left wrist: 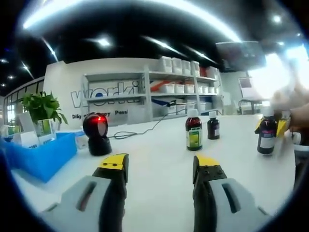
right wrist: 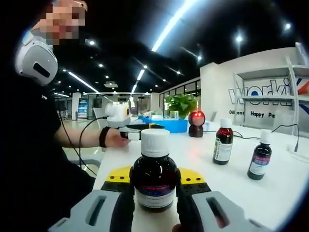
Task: Rotate the medicine bottle to make it face forward pick up the medicine bottle inspect the drug traceability code place the medicine on the table
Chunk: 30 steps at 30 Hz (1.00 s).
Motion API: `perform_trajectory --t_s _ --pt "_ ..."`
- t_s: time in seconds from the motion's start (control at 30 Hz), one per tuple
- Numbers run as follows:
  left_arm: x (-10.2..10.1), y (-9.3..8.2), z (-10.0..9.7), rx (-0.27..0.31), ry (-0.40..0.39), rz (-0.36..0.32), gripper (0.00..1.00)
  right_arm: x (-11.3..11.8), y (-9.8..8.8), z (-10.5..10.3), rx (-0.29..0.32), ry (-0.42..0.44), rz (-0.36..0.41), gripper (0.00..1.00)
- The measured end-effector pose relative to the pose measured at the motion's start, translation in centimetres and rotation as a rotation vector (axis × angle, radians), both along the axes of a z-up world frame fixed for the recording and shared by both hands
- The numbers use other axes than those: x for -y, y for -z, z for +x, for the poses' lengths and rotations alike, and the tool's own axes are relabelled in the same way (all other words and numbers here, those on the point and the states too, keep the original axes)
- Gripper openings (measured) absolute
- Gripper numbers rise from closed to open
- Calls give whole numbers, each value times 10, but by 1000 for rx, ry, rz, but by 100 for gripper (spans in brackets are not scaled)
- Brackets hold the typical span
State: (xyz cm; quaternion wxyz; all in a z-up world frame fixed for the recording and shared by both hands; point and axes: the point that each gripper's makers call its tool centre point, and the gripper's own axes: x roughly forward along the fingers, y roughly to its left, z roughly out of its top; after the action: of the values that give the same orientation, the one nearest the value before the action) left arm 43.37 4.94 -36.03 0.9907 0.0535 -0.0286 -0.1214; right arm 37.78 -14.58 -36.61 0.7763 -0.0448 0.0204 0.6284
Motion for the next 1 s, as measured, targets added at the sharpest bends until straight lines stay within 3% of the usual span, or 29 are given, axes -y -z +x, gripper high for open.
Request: perform_trajectory --t_s 0.17,0.5,0.7,1.0 --pt "-3 0 1 1 -5 -8 44 -11 -16 18 -24 91 64 28" --pt "-2 0 0 3 -1 -9 44 -57 -38 54 -17 233 78 28" --pt "-3 -1 0 5 0 -18 44 -85 -41 72 -10 289 71 29" --pt "-5 -2 0 8 3 -26 44 -119 -38 117 -21 429 103 29"
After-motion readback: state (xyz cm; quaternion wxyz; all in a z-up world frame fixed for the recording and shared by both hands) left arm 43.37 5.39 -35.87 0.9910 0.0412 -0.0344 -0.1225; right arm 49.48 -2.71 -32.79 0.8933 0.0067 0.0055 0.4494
